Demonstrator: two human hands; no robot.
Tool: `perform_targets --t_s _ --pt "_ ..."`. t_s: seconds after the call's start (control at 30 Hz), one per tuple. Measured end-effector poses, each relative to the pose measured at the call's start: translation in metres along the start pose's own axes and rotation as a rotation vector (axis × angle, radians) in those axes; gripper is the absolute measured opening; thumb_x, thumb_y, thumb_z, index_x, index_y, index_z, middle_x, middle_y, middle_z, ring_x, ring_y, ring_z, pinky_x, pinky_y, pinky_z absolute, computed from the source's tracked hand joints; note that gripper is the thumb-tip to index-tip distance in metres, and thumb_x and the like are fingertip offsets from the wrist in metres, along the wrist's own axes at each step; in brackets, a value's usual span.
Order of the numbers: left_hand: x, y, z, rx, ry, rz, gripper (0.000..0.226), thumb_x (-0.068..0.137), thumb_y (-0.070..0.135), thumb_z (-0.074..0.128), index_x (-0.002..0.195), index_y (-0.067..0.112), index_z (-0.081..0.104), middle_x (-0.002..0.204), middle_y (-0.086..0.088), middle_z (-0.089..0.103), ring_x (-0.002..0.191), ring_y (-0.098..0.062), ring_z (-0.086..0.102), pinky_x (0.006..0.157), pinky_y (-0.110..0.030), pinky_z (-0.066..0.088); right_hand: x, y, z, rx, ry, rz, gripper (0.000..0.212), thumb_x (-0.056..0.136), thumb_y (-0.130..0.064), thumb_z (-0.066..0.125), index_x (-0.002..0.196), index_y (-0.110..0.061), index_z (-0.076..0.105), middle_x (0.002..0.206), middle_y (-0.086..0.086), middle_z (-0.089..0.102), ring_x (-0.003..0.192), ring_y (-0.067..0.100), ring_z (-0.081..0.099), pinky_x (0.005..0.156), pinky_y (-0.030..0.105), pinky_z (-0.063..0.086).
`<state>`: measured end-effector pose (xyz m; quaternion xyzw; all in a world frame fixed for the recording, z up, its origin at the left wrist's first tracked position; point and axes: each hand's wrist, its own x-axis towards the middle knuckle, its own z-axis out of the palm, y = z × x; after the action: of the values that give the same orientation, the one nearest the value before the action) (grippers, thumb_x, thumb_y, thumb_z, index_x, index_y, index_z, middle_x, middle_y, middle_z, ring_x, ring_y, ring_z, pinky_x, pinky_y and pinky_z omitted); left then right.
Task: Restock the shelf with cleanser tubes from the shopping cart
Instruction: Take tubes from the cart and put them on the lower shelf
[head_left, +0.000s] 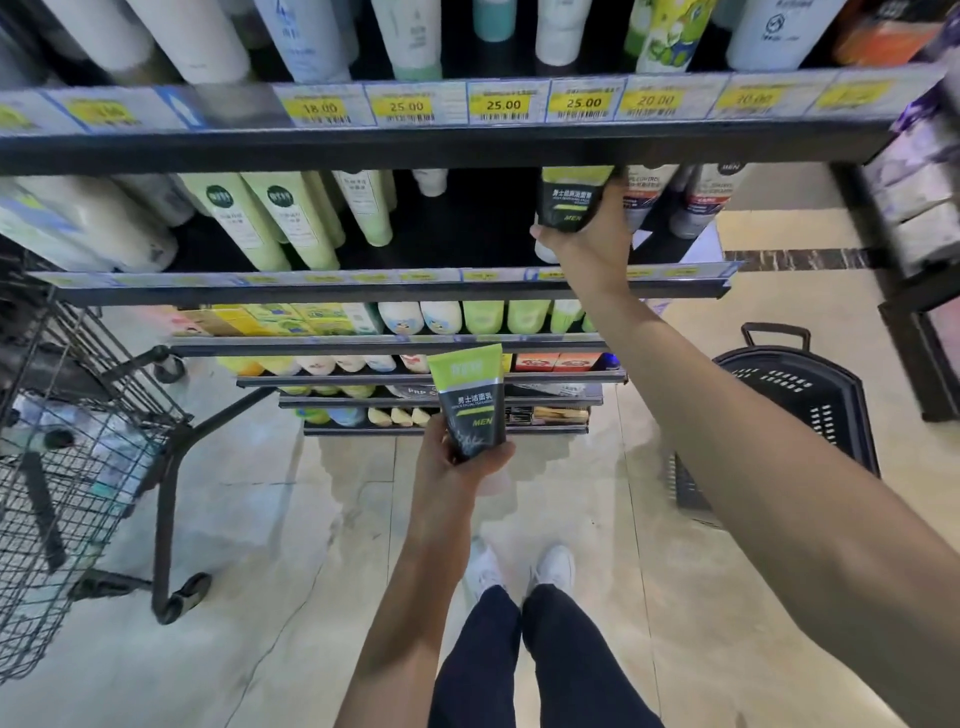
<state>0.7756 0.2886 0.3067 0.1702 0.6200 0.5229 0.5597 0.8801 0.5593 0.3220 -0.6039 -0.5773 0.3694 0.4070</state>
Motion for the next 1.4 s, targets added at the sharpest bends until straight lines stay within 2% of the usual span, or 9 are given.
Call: perform_targets --t_s 0.13,0.3,0.57,0.73,0.83,1.0,1.07,1.17,1.4 --pt "0.001 0.0 -0.002 0.006 -0.01 0.01 0.063 0.067 0.012 0.083 0.126 0.022 0.063 0.109 -0.008 0.073 0.096 -0.023 0.068 0.085 -0.042 0.053 -0.003 0.009 0.003 -0.126 0.005 -0.04 0.067 0.072 -0.027 0.092 0.12 -0.014 0.048 0.116 0.001 0.065 0.107 0.019 0.063 0.092 0.033 0.054" --pt "0.007 0.003 -0.005 0.001 -0.024 0.019 0.056 0.069 0.012 0.082 0.122 0.02 0.065 0.11 -0.012 0.072 0.1 -0.028 0.066 0.091 -0.046 0.05 -0.011 0.013 0.001 -0.301 0.01 -0.041 0.065 0.076 -0.036 0.09 0.118 -0.012 0.045 0.116 0.003 0.066 0.108 0.029 0.065 0.086 0.044 0.056" --pt "0.014 0.006 -0.007 0.006 -0.033 0.001 0.057 0.069 0.011 0.082 0.122 0.018 0.064 0.112 -0.013 0.072 0.112 -0.039 0.064 0.106 -0.056 0.046 -0.021 0.014 -0.001 -0.394 0.053 -0.046 0.066 0.079 -0.039 0.087 0.121 -0.009 0.046 0.115 0.006 0.069 0.107 0.033 0.067 0.075 0.035 0.049" --pt "0.016 0.009 -0.007 0.003 -0.054 -0.012 0.056 0.074 0.006 0.083 0.124 0.02 0.064 0.113 -0.011 0.073 0.106 -0.028 0.067 0.103 -0.048 0.048 -0.021 0.017 -0.01 -0.394 0.008 -0.049 0.066 0.079 -0.041 0.086 0.124 -0.012 0.048 0.113 0.002 0.072 0.106 0.029 0.069 0.076 0.032 0.051" --pt "0.021 0.014 -0.005 0.009 -0.047 0.0 0.052 0.081 -0.002 0.079 0.124 0.021 0.063 0.114 -0.007 0.074 0.11 -0.028 0.067 0.1 -0.041 0.05 -0.026 0.029 -0.025 -0.453 -0.021 -0.152 0.06 0.082 -0.043 0.08 0.127 -0.014 0.054 0.113 0.0 0.074 0.108 0.025 0.067 0.086 0.037 0.055" --pt "0.045 0.042 0.004 0.078 -0.042 0.057 0.05 0.081 -0.001 0.081 0.123 0.017 0.061 0.11 -0.001 0.076 0.106 -0.019 0.07 0.097 -0.036 0.051 -0.018 0.063 -0.05 -0.878 -0.12 -0.478 0.055 0.094 -0.056 0.058 0.121 -0.01 0.065 0.109 0.013 0.073 0.107 0.036 0.065 0.115 0.049 0.035" --pt "0.063 0.059 0.01 0.119 -0.064 0.09 0.053 0.079 0.004 0.084 0.125 0.017 0.059 0.112 0.001 0.076 0.105 -0.015 0.071 0.098 -0.037 0.051 -0.011 0.067 -0.053 -0.988 -0.154 -0.485 0.058 0.095 -0.063 0.051 0.118 -0.012 0.068 0.108 0.014 0.071 0.107 0.038 0.064 0.11 0.049 0.037" --pt "0.092 0.085 0.021 0.178 -0.072 0.164 0.062 0.072 0.015 0.089 0.125 0.021 0.058 0.117 0.001 0.074 0.111 -0.018 0.069 0.104 -0.042 0.049 -0.009 0.069 -0.055 -0.998 -0.158 -0.509 0.045 0.099 -0.052 0.055 0.113 -0.012 0.069 0.105 0.014 0.067 0.103 0.04 0.062 0.091 0.047 0.044" --pt "0.158 0.127 0.054 0.269 0.028 0.354 0.059 0.071 0.003 0.09 0.117 0.012 0.054 0.111 -0.003 0.074 0.103 -0.016 0.072 0.097 -0.035 0.056 -0.008 0.082 -0.054 -0.983 -0.04 -0.602 0.036 0.104 -0.047 0.05 0.106 -0.015 0.067 0.092 0.012 0.062 0.085 0.038 0.061 0.074 0.045 0.045"
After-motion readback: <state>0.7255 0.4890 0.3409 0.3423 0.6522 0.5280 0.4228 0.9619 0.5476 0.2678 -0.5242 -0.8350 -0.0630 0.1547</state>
